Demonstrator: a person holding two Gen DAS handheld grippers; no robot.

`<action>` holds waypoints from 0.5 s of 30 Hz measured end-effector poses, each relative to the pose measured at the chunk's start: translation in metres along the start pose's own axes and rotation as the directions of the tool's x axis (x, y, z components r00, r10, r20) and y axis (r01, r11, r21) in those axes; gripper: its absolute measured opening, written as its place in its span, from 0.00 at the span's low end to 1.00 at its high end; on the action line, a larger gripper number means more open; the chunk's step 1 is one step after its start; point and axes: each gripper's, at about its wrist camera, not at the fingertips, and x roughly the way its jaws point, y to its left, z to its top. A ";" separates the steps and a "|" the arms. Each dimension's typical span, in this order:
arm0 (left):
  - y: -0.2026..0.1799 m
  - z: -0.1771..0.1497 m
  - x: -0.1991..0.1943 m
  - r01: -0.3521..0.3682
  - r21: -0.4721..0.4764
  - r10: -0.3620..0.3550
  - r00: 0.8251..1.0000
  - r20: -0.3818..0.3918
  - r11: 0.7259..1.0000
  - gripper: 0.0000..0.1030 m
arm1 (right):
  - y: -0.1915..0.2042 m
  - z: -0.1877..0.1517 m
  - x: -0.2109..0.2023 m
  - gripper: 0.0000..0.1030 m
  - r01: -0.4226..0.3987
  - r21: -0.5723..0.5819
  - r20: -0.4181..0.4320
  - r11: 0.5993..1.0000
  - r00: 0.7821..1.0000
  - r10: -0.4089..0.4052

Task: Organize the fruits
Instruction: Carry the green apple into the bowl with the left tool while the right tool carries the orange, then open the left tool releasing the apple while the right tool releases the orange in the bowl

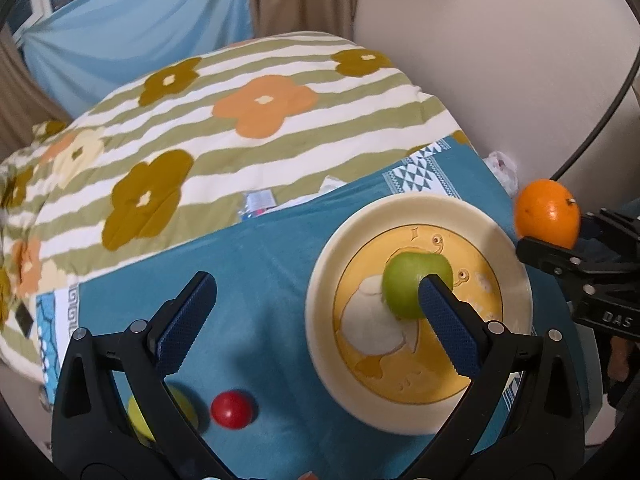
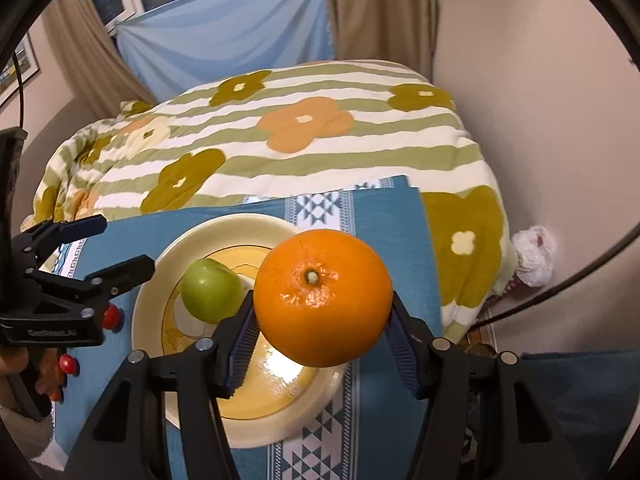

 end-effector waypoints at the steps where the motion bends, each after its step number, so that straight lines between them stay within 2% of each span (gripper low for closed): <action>1: 0.003 -0.002 -0.002 -0.001 -0.011 0.001 1.000 -0.001 1.000 1.00 | 0.001 0.001 0.003 0.54 -0.012 -0.003 -0.002 1.000 1.000 0.012; 7: 0.014 -0.014 -0.009 -0.021 -0.041 0.020 1.000 -0.001 0.999 1.00 | 0.011 0.003 0.026 0.54 -0.073 -0.101 0.003 0.992 0.997 0.074; 12: 0.024 -0.021 -0.014 -0.029 -0.078 0.029 1.000 -0.001 0.997 1.00 | 0.025 0.000 0.039 0.54 -0.056 -0.244 0.003 0.968 0.998 0.058; 15: 0.027 -0.025 -0.014 -0.030 -0.092 0.030 1.000 -0.008 0.995 1.00 | 0.030 -0.001 0.047 0.54 -0.049 -0.289 -0.010 0.956 0.999 0.048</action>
